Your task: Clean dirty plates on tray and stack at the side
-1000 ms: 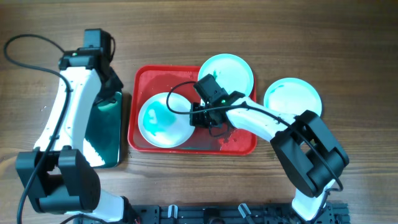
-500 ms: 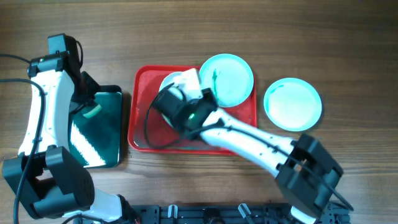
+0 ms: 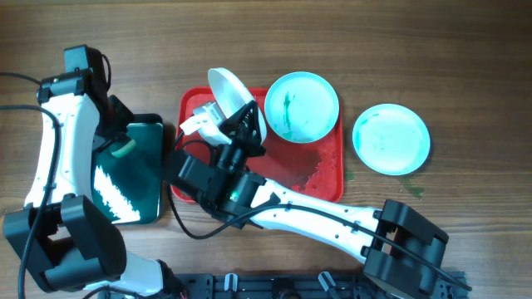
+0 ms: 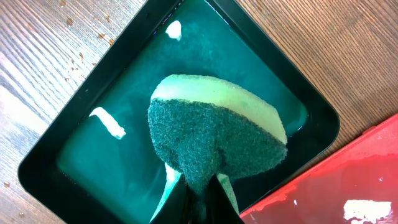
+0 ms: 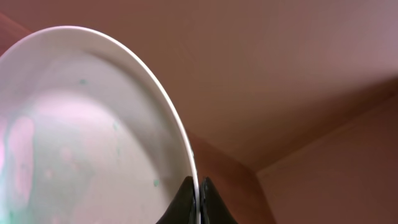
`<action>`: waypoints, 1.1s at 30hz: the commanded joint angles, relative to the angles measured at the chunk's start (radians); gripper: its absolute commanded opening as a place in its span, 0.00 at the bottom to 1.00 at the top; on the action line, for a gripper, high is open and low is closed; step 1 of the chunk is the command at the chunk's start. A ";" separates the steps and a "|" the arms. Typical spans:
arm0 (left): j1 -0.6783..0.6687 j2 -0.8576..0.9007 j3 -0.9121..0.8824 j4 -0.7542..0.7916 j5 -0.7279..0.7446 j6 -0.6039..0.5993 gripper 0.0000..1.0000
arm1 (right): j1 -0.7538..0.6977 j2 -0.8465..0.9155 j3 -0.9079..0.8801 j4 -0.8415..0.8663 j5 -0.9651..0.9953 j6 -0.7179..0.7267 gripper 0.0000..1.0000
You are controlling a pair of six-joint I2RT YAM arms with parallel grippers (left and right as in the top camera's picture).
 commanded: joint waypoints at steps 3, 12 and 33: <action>0.003 -0.021 -0.007 0.003 0.010 0.016 0.04 | -0.008 -0.026 0.014 -0.018 -0.032 0.076 0.04; 0.003 -0.021 -0.007 0.002 0.017 0.016 0.04 | -0.187 -0.079 0.014 -0.338 -0.873 0.502 0.04; 0.003 -0.021 -0.007 0.002 0.032 0.016 0.04 | -0.503 0.171 0.014 -0.238 -1.573 0.159 0.44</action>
